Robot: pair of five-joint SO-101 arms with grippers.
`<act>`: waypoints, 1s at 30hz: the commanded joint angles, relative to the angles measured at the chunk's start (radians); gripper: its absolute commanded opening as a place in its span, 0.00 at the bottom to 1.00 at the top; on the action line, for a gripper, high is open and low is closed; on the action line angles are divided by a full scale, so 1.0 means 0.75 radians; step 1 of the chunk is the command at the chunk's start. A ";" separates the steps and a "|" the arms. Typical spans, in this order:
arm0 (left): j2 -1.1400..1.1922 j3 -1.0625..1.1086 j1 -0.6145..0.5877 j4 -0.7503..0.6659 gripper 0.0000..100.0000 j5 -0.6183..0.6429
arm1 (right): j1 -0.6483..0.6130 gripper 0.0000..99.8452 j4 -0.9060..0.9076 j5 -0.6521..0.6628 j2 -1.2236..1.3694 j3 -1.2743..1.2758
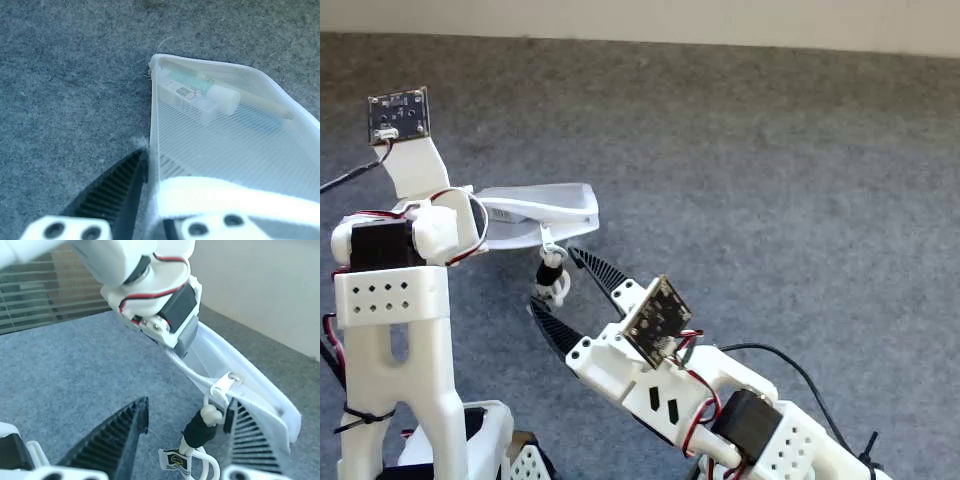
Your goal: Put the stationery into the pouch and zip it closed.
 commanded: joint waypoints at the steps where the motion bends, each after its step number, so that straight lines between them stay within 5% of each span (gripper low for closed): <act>1: -0.032 -0.017 -0.030 -0.025 0.01 0.023 | -0.019 0.23 -0.003 -0.010 0.199 -0.048; 30: -0.032 -0.015 -0.028 -0.018 0.01 0.023 | 0.120 0.23 -0.339 -0.115 0.420 -0.030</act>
